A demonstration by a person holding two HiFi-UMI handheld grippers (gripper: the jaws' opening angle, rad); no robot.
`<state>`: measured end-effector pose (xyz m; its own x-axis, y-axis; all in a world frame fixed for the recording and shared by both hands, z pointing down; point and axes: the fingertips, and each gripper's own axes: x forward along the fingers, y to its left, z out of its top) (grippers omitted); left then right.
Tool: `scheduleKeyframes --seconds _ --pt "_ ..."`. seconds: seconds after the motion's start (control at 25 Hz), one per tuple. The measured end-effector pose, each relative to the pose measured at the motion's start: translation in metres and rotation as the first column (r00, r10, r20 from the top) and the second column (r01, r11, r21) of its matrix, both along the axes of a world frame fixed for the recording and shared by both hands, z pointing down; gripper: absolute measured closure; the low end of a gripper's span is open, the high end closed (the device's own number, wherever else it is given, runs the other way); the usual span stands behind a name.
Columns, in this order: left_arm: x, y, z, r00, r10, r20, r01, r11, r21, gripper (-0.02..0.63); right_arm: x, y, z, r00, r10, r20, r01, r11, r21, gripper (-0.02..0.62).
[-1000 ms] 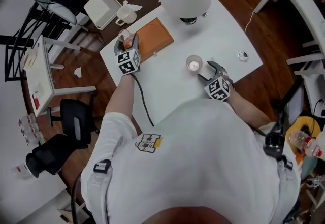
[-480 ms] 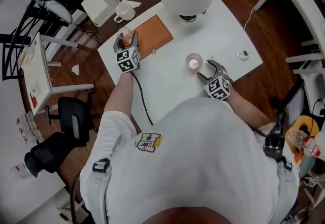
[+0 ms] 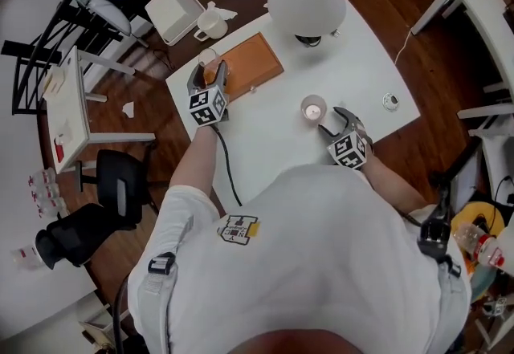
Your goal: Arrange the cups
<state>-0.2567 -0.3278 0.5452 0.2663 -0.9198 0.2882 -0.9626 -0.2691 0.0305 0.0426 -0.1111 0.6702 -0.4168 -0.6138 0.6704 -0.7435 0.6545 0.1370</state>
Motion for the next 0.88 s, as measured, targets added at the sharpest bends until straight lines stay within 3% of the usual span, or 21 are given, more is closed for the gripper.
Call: scheduleKeyframes --seconds 0.16,0.52,0.88 --pt "-0.002 0.04 0.003 0.999 -0.031 -0.02 0.03 0.999 -0.031 0.322 0.003 0.0 -0.003 1.0 -0.004 0.011 0.004 1.0 0.006 0.302" --pt "0.039 0.144 0.028 0.999 0.04 0.028 -0.037 0.995 -0.094 0.434 0.004 0.013 -0.004 0.999 -0.038 0.03 0.038 0.999 0.007 0.313" --pt "0.075 0.207 0.049 1.0 0.016 0.006 -0.015 0.987 -0.157 0.567 0.003 0.037 -0.005 0.996 -0.085 0.039 0.085 0.996 0.008 0.325"
